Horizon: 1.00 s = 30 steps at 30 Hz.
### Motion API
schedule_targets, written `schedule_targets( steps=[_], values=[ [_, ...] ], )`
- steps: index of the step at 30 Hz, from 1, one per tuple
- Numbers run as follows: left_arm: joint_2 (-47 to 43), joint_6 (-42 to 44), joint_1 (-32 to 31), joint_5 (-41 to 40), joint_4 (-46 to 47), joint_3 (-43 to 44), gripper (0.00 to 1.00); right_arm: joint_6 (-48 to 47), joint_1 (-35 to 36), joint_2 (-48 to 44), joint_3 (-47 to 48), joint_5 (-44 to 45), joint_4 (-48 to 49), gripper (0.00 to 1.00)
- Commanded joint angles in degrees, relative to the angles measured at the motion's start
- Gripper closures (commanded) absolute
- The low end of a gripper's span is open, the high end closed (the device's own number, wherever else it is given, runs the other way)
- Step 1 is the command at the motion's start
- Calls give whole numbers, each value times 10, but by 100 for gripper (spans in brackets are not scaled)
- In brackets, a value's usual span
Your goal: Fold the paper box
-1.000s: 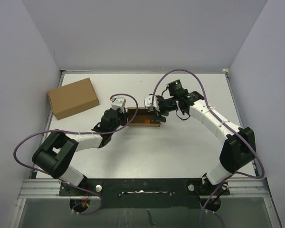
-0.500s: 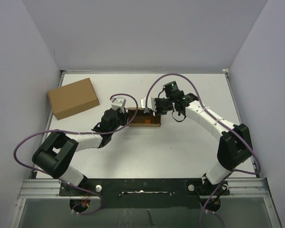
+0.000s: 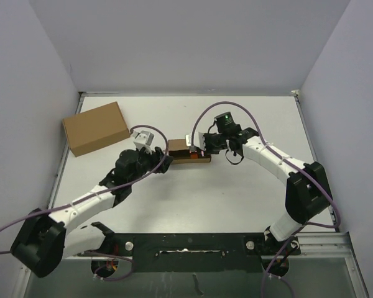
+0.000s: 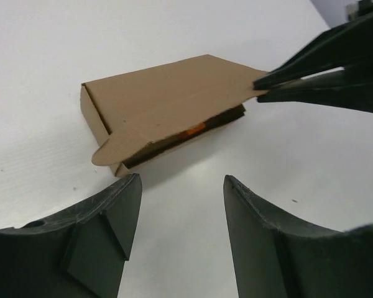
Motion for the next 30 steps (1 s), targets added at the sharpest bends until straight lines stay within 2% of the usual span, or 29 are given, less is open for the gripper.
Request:
schedule_targets(
  steps=[1,6,11,17,23,26,30],
  values=[
    [-116,-45,4,63,-67,-21,46,6,1,-28,-15,-17,16,89],
    [-179,-68,29,108,-136,9,47,-10,-1,-24,-37,-46,1,89],
    [-127,-119,84,183,-96,34,50,-32,-9,-15,-62,-71,-16,86],
    [8,-162,122,244,-3,74,59,-40,-40,-1,-69,-115,-41,65],
    [136,-191,122,297,43,139,65,-68,-51,-1,-55,-164,-94,51],
    [170,-197,120,306,41,157,66,-86,-67,-12,-36,-215,-135,45],
    [171,-191,121,303,40,157,65,-95,-95,-35,-8,-297,-182,40]
  ],
)
